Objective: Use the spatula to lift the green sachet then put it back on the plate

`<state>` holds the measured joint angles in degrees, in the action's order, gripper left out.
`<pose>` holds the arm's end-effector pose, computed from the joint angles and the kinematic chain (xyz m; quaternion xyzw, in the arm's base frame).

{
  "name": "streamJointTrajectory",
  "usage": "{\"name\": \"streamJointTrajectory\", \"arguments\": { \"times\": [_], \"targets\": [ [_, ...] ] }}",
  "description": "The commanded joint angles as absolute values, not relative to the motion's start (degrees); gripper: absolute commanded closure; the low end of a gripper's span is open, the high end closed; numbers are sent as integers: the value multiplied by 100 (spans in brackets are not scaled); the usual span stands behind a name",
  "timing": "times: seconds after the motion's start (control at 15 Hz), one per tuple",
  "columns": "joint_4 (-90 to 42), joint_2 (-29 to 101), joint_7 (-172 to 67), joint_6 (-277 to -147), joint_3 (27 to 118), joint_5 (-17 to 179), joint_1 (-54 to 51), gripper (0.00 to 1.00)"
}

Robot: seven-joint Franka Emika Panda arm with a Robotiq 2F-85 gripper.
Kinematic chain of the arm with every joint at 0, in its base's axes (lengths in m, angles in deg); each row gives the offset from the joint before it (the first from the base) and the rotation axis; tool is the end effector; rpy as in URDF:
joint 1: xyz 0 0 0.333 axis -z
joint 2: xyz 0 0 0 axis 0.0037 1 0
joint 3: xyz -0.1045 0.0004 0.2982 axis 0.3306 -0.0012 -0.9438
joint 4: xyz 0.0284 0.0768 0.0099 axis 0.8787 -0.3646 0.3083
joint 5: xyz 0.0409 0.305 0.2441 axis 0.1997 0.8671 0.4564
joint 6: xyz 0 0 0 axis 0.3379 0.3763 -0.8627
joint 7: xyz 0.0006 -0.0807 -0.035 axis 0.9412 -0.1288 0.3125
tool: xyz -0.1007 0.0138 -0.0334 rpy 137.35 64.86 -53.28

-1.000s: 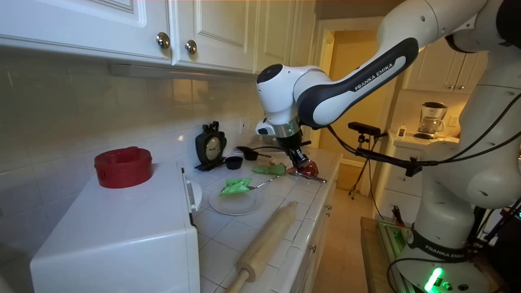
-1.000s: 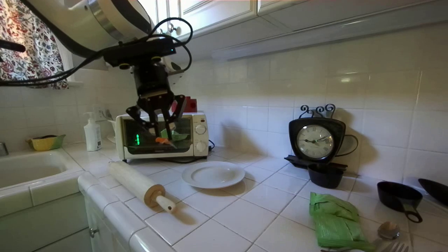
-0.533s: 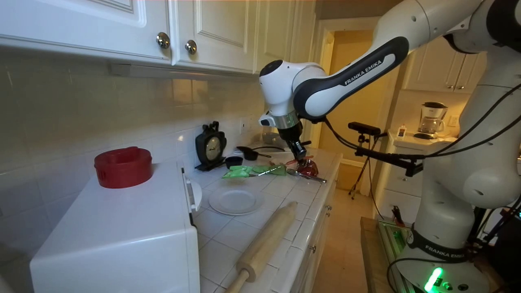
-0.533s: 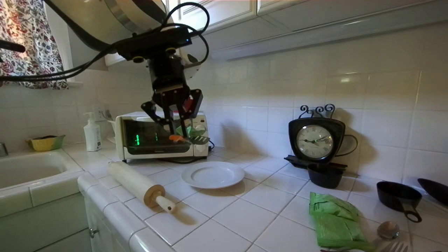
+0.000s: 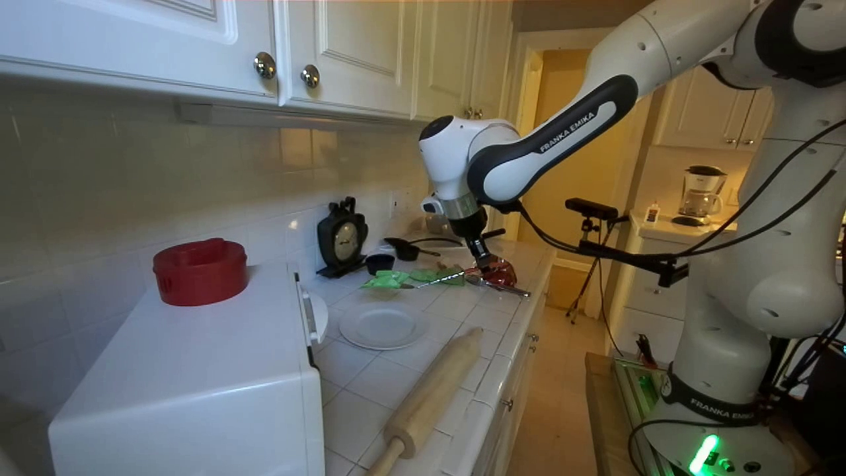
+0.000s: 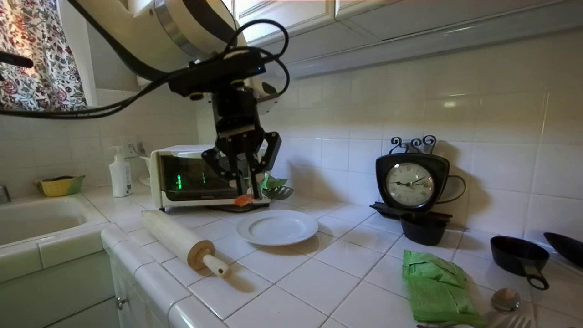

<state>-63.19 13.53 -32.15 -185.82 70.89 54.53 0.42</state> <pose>0.4645 -0.0581 0.3760 0.9376 0.2219 -0.1804 0.1978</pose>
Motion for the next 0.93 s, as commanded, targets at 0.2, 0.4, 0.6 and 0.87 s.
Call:
{"name": "streamJointTrajectory", "arguments": {
  "times": [0.2, 0.4, 0.6, 0.87],
  "targets": [
    [-6137, 2046, -3928, -18917, 7064, 5384, 97, 95],
    [-6089, 2285, -4199, -18972, 7065, 5296, 83, 95],
    [-6044, 2531, -4557, -19017, 7062, 5092, 47, 95],
    [-6048, 2796, -5108, -19031, 7018, 4675, -68, 95]
  ]
}}
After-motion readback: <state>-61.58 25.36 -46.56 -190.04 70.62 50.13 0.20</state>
